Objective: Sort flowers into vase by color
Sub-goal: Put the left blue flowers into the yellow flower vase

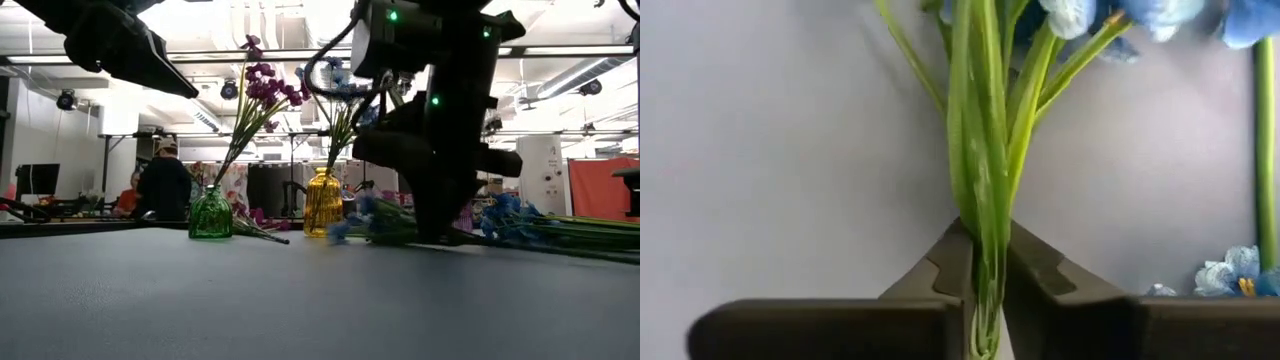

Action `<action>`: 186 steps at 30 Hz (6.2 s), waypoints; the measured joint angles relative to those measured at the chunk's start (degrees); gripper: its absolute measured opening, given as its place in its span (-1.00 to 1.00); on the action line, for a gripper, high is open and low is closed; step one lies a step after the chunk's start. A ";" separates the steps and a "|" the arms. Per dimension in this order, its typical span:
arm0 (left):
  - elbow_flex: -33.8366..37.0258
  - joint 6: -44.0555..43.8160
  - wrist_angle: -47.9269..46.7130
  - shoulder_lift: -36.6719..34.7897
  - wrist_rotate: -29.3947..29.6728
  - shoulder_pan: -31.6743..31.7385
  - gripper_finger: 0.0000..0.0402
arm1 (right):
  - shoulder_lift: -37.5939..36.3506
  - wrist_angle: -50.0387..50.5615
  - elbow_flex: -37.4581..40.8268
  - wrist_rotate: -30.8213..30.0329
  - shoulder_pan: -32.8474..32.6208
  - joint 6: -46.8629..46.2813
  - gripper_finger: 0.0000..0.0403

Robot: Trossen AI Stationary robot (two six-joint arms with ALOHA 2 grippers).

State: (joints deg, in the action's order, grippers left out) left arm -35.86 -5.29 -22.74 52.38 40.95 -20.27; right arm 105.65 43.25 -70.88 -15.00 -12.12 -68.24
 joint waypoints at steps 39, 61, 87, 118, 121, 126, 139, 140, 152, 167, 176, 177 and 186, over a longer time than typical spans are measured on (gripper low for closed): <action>0.02 -2.81 1.16 0.00 -0.02 -0.02 -0.20 | -15.16 -72.87 13.27 -1.05 2.11 56.66 -0.91; 0.02 -2.32 1.51 -0.02 3.53 0.02 -0.20 | -14.79 -111.55 24.90 -1.07 17.49 73.24 -0.91; 0.02 -7.19 1.53 0.00 3.65 0.02 -0.20 | -14.78 -111.27 24.86 0.15 23.78 77.59 -0.91; 0.02 -11.75 1.54 -0.02 3.63 0.02 -0.20 | -14.76 -111.08 24.90 0.02 25.74 75.66 -0.91; 0.02 -11.75 1.55 -0.02 3.63 0.02 -0.20 | -14.49 -111.31 24.90 0.03 25.73 75.64 -0.91; 0.02 -11.75 1.55 -0.02 3.65 0.02 -0.20 | -12.38 -111.27 24.05 0.11 25.70 75.76 -0.91; 0.02 -11.57 1.64 -0.02 5.14 0.02 -0.20 | -11.57 -109.20 23.44 0.15 25.66 76.33 -0.91; 0.02 -11.57 1.64 -0.01 5.14 0.02 -0.20 | -11.57 -108.87 23.44 0.17 25.66 76.29 -0.91; 0.02 -11.55 1.64 -0.02 5.18 0.02 -0.20 | -11.64 -108.24 23.44 0.15 25.66 75.79 -0.91; 0.02 -11.55 1.64 -0.02 5.18 0.02 -0.20 | -11.68 -107.23 23.44 -0.02 25.66 75.79 -0.84; 0.02 -11.55 1.62 0.00 5.19 0.01 -0.20 | -11.68 -106.40 23.44 -0.07 25.66 75.75 -0.65; 0.02 -11.55 1.62 -0.01 5.20 0.02 -0.20 | -11.68 -106.34 23.44 -0.07 25.66 75.75 -0.63; 0.02 -11.53 1.64 -0.02 5.20 0.02 -0.20 | -11.68 -103.15 23.42 -0.13 25.66 74.79 -0.49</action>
State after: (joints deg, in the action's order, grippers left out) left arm -35.83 -16.82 -21.10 52.36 46.15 -20.25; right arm 93.97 -59.90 -47.46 -15.14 13.54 6.55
